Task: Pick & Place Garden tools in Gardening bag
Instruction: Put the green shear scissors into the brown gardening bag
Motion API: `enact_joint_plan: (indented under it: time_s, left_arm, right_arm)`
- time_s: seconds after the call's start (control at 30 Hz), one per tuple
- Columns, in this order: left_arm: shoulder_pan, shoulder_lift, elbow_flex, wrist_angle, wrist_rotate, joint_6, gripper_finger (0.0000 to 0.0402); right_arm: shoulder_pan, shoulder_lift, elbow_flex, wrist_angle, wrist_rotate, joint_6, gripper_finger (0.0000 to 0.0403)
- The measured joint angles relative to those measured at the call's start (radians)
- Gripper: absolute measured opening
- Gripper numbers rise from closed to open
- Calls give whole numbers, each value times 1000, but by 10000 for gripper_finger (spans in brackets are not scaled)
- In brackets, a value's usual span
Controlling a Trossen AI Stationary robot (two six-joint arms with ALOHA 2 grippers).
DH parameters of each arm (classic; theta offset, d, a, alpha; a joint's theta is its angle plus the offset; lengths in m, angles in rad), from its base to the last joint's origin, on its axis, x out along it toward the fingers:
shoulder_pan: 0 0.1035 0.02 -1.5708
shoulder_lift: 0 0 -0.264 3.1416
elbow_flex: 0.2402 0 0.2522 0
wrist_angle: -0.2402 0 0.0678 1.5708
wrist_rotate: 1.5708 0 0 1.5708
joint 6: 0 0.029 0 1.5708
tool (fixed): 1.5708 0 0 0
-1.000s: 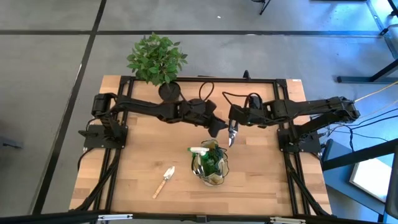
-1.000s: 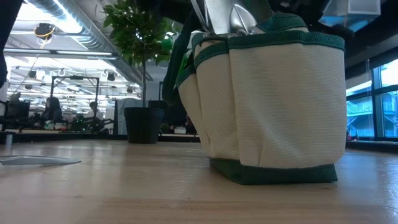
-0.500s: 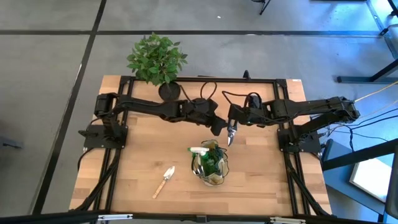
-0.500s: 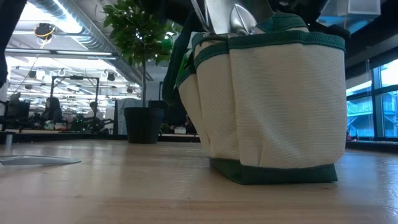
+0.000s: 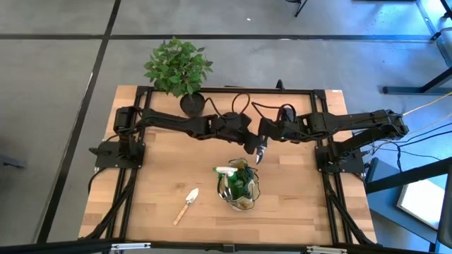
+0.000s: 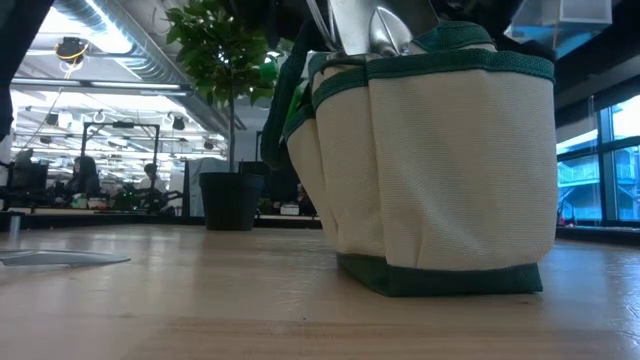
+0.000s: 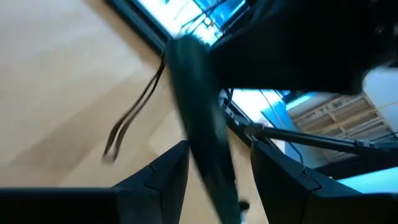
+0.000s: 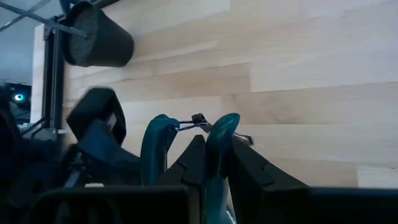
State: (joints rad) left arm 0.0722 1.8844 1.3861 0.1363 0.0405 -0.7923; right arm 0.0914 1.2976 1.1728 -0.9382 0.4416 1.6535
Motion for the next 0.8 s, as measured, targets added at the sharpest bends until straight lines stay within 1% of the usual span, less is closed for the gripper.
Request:
enact_joint_plan:
  time_s: [0.17,0.5,0.67,0.73,0.8]
  left_arm:
    - [1,0,31,-18,-24,44,167]
    - [3,18,34,-28,-27,34,167]
    - [4,49,34,16,-22,9,164]
    - [4,53,34,22,-21,10,149]
    - [4,52,34,27,-20,12,111]
  right_arm:
    - [0,0,0,23,2,-12,40]
    - [0,-1,0,40,4,-23,40]
    - [-1,0,0,65,7,-41,40]
    - [0,0,0,70,7,-46,40]
    - [0,0,0,72,7,-49,40]
